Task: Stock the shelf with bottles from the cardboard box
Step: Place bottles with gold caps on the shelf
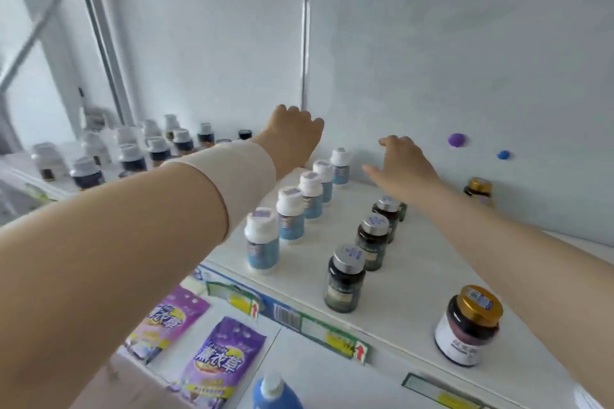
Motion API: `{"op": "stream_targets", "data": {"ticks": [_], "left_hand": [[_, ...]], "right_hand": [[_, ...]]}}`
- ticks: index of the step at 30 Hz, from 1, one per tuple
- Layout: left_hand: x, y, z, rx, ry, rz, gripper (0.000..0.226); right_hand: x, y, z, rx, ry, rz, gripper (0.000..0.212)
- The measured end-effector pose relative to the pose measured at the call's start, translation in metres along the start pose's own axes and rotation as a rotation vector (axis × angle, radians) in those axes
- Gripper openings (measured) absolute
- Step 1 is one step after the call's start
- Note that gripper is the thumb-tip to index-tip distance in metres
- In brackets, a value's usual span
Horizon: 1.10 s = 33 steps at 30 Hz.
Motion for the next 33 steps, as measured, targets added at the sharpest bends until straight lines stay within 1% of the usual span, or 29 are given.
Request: {"op": "stream_targets", "data": {"ticks": [4,8,13,16,19,24,28,33], "left_hand": [[0.094,0.036,0.105,0.078,-0.19,-0.022,0.032],[0.184,0.094,0.231,0.217,-0.365,-0.046,0.038],[0.277,0.199,0.41,0.358,-0.645,0.083,0.034],[0.296,0.274,0.51,0.445,-0.78,0.196,0.035],[0.286,0.352,0.593,0.546,-0.87,0.317,0.033],[0.219,0.485,0.688,0.775,-0.989,0.6,0.03],[0.175,0.57,0.726,0.896,-1.089,0.776,0.029],[0.154,0.626,0.736,1.038,-1.159,0.928,0.028]], "right_hand": [[0.141,0.05,0.042,0.034,-0.236,0.013,0.05],[0.29,0.12,0.1,0.101,-0.474,0.015,0.049],[0.448,0.242,0.188,0.25,-0.664,0.035,0.054],[0.506,0.332,0.251,0.382,-0.735,0.052,0.051],[0.531,0.429,0.315,0.506,-0.809,0.166,0.048],[0.517,0.576,0.391,0.757,-0.871,0.373,0.047],[0.495,0.672,0.404,0.925,-0.868,0.54,0.049],[0.501,0.739,0.39,1.107,-0.852,0.616,0.047]]}}
Point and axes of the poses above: each hand's wrist, its own z-axis away from the middle knuckle, its own y-axis out of the palm, x = y × z, the point moved 9 cm from there along -z, towards the middle knuckle, and after that the axes turned 13 degrees about y, right-handed, at the moved point
